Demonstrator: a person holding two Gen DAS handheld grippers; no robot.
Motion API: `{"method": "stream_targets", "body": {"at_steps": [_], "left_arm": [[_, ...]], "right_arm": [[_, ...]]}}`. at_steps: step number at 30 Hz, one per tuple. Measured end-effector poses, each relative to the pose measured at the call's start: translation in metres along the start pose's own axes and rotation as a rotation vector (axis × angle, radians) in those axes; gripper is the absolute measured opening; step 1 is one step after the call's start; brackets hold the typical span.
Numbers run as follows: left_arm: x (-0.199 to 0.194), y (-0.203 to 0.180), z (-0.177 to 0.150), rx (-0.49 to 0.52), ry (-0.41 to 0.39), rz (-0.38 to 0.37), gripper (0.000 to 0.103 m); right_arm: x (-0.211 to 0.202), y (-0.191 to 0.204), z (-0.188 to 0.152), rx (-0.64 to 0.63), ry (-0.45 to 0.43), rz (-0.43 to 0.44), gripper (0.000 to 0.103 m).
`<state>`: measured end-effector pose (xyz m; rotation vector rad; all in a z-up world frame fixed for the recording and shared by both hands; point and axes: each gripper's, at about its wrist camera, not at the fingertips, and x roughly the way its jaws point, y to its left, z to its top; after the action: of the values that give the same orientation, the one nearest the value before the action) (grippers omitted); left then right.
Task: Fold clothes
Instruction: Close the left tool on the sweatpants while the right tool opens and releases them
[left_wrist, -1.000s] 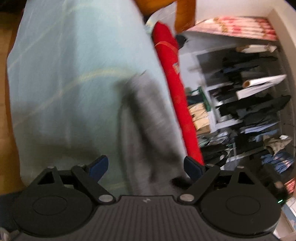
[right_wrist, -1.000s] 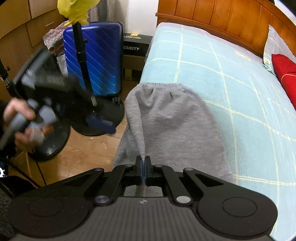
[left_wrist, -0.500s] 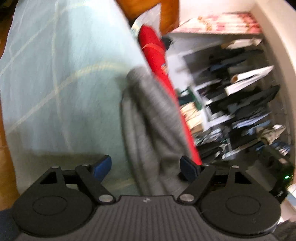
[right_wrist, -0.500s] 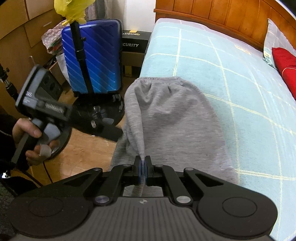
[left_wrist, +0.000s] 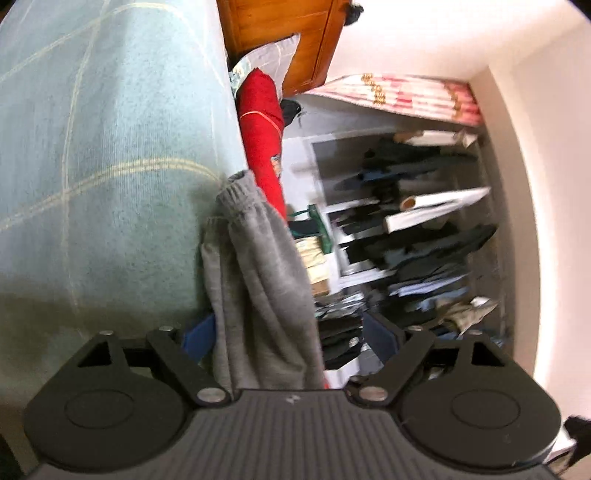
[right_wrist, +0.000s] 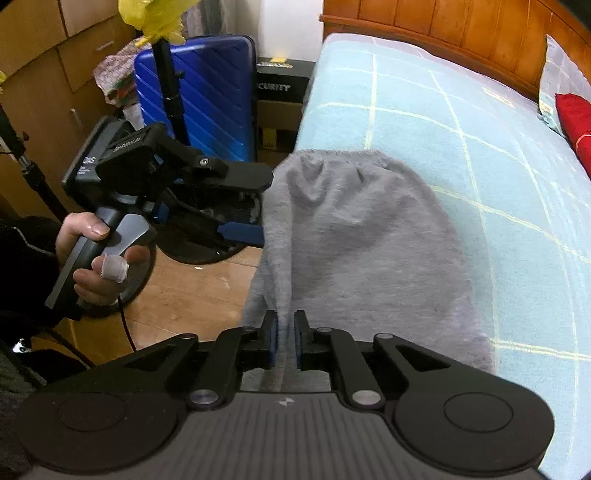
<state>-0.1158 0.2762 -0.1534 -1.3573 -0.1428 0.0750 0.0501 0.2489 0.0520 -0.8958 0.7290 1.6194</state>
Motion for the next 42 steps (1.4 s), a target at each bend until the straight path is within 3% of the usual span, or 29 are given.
{"method": "stream_targets", "body": {"at_steps": [1,7,10,13,17,19,23,30,35,40,42], "left_arm": [[0.000,-0.003,0.000,-0.004,-0.004,-0.020,0.084],[0.007,-0.019,0.006,0.020,0.012,-0.087,0.085],[0.014,-0.022,0.008,0.008,0.017,-0.119,0.085],[0.019,-0.025,0.010,0.012,0.026,-0.123,0.085],[0.022,-0.030,0.012,0.038,0.041,-0.107,0.086],[0.020,-0.032,0.012,0.066,0.048,-0.079,0.087],[0.019,-0.029,0.014,0.086,0.055,0.021,0.087],[0.053,-0.015,0.032,0.062,0.098,0.016,0.090],[0.070,-0.008,0.045,0.084,0.151,0.051,0.090],[0.076,-0.001,0.053,0.095,0.198,0.077,0.089],[0.077,-0.004,0.053,0.105,0.207,0.115,0.079]], "right_arm": [[0.000,0.002,0.001,-0.003,-0.002,0.002,0.023],[0.006,0.018,0.007,-0.058,-0.014,0.007,0.049],[0.014,0.030,0.010,-0.113,-0.011,-0.055,0.061],[0.023,0.044,0.013,-0.154,-0.007,-0.108,0.065],[0.034,0.060,0.012,-0.232,0.006,-0.226,0.060],[0.035,0.061,0.012,-0.238,0.002,-0.264,0.024],[0.026,0.054,0.015,-0.196,-0.023,-0.227,0.014],[0.024,0.050,0.018,-0.155,-0.050,-0.181,0.014],[0.012,0.048,0.016,-0.138,-0.073,-0.139,0.020],[-0.008,0.031,0.004,-0.065,-0.087,-0.161,0.026],[-0.017,0.023,-0.004,-0.005,-0.096,-0.176,0.032]]}}
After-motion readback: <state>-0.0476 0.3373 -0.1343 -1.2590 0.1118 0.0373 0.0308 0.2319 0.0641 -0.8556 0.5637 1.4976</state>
